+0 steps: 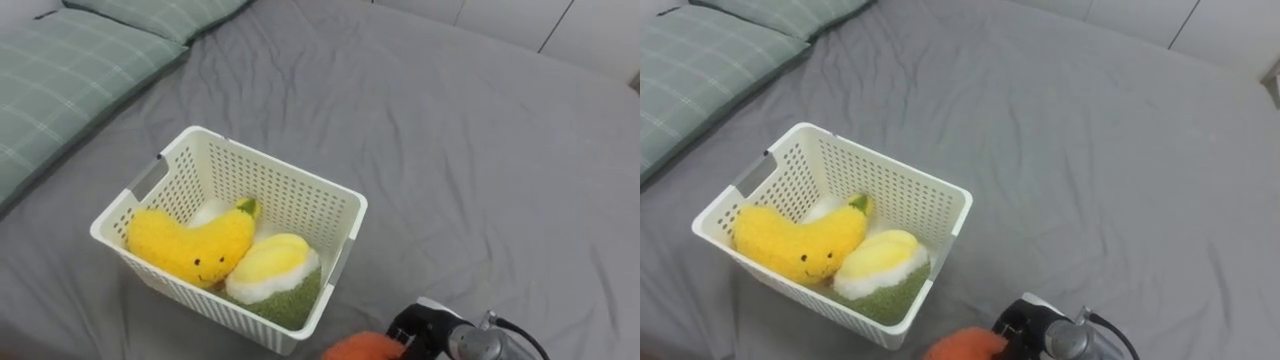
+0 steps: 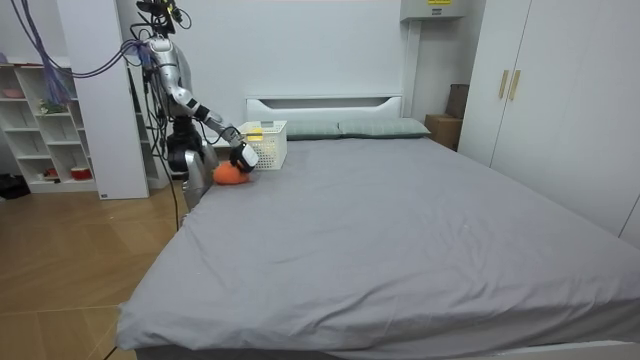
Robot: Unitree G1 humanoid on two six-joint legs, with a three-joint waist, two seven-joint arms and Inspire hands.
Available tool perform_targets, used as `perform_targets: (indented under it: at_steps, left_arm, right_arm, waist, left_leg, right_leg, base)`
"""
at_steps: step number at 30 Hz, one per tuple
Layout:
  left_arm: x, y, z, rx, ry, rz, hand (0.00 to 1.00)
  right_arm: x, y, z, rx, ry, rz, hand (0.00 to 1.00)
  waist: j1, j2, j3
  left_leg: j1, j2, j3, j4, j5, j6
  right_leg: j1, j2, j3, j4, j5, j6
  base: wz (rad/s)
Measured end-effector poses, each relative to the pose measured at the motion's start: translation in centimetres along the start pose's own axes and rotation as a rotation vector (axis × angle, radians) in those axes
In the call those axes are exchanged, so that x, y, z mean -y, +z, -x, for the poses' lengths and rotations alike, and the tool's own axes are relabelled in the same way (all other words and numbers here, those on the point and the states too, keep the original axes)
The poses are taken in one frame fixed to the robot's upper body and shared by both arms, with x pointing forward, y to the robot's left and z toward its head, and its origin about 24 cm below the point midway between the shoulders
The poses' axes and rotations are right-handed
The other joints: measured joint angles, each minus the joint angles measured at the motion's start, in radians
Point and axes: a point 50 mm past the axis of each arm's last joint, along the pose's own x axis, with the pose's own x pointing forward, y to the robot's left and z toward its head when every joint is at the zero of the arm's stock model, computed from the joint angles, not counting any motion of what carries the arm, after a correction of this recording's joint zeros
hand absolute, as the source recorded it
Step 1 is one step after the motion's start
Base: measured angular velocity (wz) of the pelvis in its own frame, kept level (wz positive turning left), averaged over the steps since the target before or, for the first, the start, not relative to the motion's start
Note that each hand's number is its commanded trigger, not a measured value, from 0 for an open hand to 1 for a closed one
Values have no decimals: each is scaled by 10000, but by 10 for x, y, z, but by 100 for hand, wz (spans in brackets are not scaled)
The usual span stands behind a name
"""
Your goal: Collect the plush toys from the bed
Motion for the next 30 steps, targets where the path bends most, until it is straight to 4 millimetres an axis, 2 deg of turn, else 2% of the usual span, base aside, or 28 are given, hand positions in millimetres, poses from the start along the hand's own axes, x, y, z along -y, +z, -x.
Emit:
perform_targets:
  at_steps: [6, 7, 8, 11, 14, 16, 17, 19, 22, 25, 28, 30]
  left_arm:
    - [-1, -3, 0, -96, 43, 33, 0]
    - [-1, -4, 1, -87, 54, 64, 0]
    - [-1, -4, 1, -91, 53, 65, 0]
    - [-8, -6, 1, -161, 282, 386, 0]
    - [-16, -7, 1, -189, 550, 712, 0]
    - [-22, -7, 0, -203, 736, 786, 0]
    - [-24, -8, 1, -215, 785, 778, 0]
    - [-29, -8, 1, -200, 903, 844, 0]
    - [-30, -8, 1, -195, 969, 914, 0]
    - [-30, -10, 1, -235, 990, 923, 0]
    - [-30, -9, 1, -211, 984, 925, 0]
    - [-30, -9, 1, -205, 1000, 912, 0]
  right_arm:
    - [3, 2, 1, 214, -166, -226, 100]
    - [6, 3, 3, 324, -326, -262, 100]
    - [9, 4, 5, 423, -456, -259, 100]
    - [32, 15, 15, 1066, -1445, -211, 100]
    - [62, 20, 31, 1702, -2918, -584, 100]
    - [87, 23, 49, 2151, -4199, -444, 100]
    - [93, 25, 55, 2263, -4534, -335, 100]
    - [115, 27, 75, 2549, -5694, -1, 100]
    - [135, 31, 97, 2967, -6994, 41, 100]
    - [146, 42, 118, 3592, -7951, 133, 100]
    - [153, 59, 137, 4405, -8757, 399, 100]
    - [155, 65, 143, 4720, -8990, 430, 100]
  waist:
    - [-103, 5, -12]
    - [-170, -31, -40]
    - [-221, -22, -36]
    - [-548, 27, -53]
    - [-755, 52, -65]
    - [-1082, 43, -68]
    - [-1153, 38, -72]
    - [-1364, -9, -102]
    - [-1488, -92, -159]
    - [-1460, -181, -176]
    - [-1455, -165, -158]
    - [-1417, -155, -147]
  left_leg:
    - [-52, -6, -31, 54, -6, -3]
    - [-74, -9, -31, 52, -5, -3]
    - [-84, -10, -31, 52, -5, -2]
    - [-43, -11, 1, 43, 0, 1]
    - [108, -2, 93, 62, 6, 5]
    - [125, 3, 140, 29, 10, 10]
    - [131, 7, 161, -11, 10, 10]
    - [174, 28, 259, -49, 6, 9]
    - [218, 33, 321, -115, 7, 8]
    - [370, 67, 545, -228, 5, 8]
    - [469, 59, 559, -273, 6, 14]
    - [539, 59, 560, -297, 6, 15]
  right_leg:
    - [-12, -9, -35, -2, 0, 0]
    - [-28, -16, -40, 7, 0, 0]
    - [-38, -18, -37, 12, 0, 0]
    - [-34, -24, 6, 14, 0, 0]
    - [22, -18, 66, 3, 0, 0]
    - [29, -27, 78, 14, 1, 1]
    - [19, -28, 84, 21, 1, 1]
    - [-1, -24, 148, 29, 1, 0]
    - [9, 9, 344, 54, 0, 0]
    - [-4, 30, 564, 105, 0, -1]
    - [28, 20, 615, 161, 0, 0]
    - [83, 16, 613, 159, -1, 1]
  base:
    - [1]
    - [0]
    - [0]
    - [-3]
    - [-6]
    - [-5]
    - [-13]
    - [-12]
    - [-11]
    - [-19]
    - [-6]
    - [0]
